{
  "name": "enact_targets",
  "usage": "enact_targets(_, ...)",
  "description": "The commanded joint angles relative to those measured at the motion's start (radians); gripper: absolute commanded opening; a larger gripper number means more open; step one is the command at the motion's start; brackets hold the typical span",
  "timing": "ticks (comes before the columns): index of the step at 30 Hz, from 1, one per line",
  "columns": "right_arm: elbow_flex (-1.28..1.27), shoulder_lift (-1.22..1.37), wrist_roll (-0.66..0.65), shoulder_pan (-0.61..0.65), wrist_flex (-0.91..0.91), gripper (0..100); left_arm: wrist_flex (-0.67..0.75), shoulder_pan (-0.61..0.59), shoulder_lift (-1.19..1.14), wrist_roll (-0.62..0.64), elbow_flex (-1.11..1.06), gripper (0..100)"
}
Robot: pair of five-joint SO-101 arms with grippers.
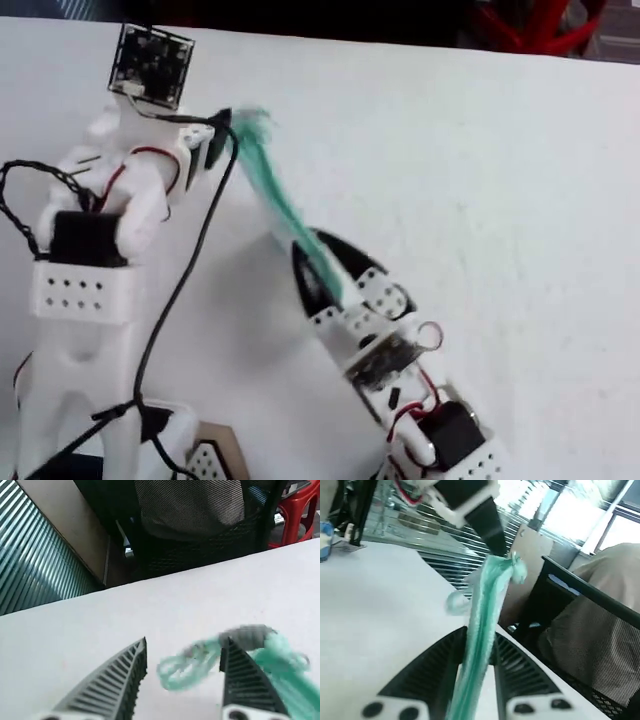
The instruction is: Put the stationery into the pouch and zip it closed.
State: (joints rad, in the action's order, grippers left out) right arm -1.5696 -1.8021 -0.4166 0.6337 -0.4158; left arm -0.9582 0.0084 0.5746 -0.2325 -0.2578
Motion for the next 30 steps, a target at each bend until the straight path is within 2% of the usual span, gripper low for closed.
enact_targets(1, -0.009, 0.002, 0.063, -0.120, 0.041, 2.1, -0.158, -0.015, 0.007, 0.012, 0.155, 25)
enact_targets(5, -0.012, 0.002, 0.104, -0.240, 0.087, 2.1, -0.258, -0.059, 0.007, 0.011, 0.209, 25)
enact_targets(9, -0.035, 0.002, 0.103, -0.329, 0.128, 2.1, -0.267, -0.119, 0.007, 0.011, 0.075, 25)
enact_targets(11, -0.074, 0.002, 0.100, -0.357, 0.170, 2.1, -0.207, -0.134, 0.007, 0.011, -0.064, 24)
enact_targets(15, -0.121, 0.005, 0.049, -0.406, 0.186, 2.0, 0.011, -0.143, 0.008, 0.026, -0.364, 24)
enact_targets(19, -0.121, 0.050, -0.046, -0.447, 0.113, 2.0, 0.239, -0.137, 0.008, 0.160, -0.588, 24)
enact_targets(24, -0.126, 0.134, -0.195, -0.446, 0.061, 2.0, 0.358, -0.130, 0.007, 0.175, -0.689, 24)
enact_targets(28, -0.098, 0.213, -0.206, -0.453, 0.035, 2.0, 0.465, -0.088, 0.005, 0.166, -0.789, 24)
enact_targets(30, -0.021, 0.263, -0.173, -0.455, -0.036, 2.0, 0.531, -0.070, 0.005, 0.166, -0.830, 24)
